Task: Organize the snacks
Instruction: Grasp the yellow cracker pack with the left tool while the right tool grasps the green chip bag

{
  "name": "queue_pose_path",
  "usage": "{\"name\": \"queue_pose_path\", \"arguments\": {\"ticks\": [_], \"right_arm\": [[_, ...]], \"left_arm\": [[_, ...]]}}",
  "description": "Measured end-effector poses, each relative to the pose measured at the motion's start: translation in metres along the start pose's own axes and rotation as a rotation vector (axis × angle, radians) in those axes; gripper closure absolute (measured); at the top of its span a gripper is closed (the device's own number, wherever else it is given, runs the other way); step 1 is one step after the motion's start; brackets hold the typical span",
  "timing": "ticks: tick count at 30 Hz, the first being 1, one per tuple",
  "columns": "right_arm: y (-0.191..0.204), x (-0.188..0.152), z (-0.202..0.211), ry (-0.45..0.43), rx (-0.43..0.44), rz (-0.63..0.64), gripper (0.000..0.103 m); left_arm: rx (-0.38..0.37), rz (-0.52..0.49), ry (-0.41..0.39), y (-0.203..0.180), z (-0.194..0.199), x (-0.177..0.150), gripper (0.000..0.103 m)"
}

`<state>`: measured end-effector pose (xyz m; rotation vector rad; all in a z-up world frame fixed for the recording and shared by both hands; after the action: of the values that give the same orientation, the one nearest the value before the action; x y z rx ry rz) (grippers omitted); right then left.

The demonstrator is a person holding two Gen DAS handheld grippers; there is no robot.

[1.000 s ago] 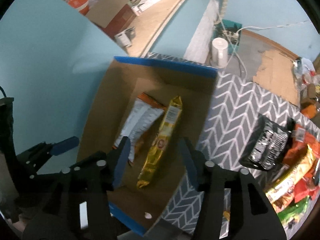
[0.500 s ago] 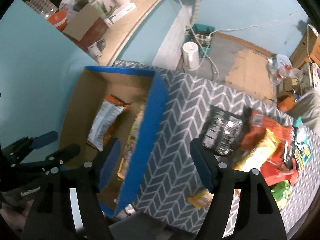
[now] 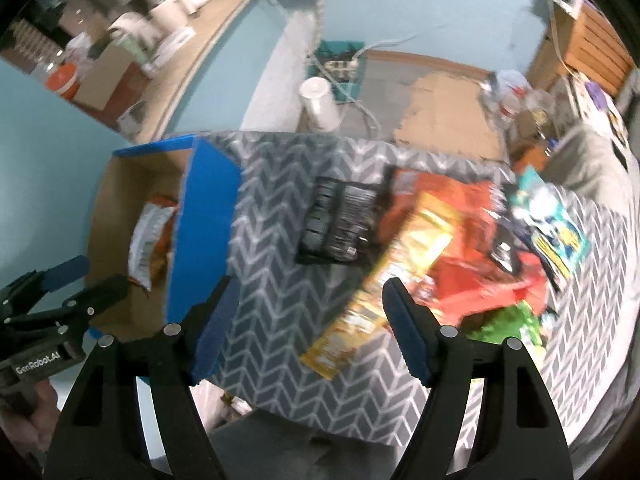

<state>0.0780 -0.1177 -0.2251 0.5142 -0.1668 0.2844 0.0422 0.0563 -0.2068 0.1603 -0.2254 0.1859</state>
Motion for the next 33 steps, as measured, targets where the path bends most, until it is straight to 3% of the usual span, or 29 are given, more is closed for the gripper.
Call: {"name": "queue_pose_path", "arguments": {"ticks": [19, 26, 33], "right_arm": [[-0.143, -0.048, 0.039, -0.028, -0.107, -0.331, 0.028], [-0.185, -0.069, 0.032, -0.013, -0.127, -0.454, 0.028], [-0.201, -0.079, 0.008, 0.012, -0.135, -0.518, 0.028]], "left_arm": [[-0.042, -0.305, 0.035, -0.121, -0.025, -0.007, 0.025], [-0.063, -0.327, 0.077, -0.141, -0.044, -0.011, 0.025], [-0.069, -0.339, 0.107, -0.154, -0.062, -0.012, 0.024]]}}
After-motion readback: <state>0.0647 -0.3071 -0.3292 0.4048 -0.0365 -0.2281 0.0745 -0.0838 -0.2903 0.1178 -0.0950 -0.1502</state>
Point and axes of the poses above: each gripper's, at about its wrist camera, not at the fingertips, and z roughly against the way its jaws point, y to its left, x to its top, the point moved 9 cm from there along -z, roughly the way its jaws point, and after that the axes turned 11 degrees about x, right-handed, at the moved point
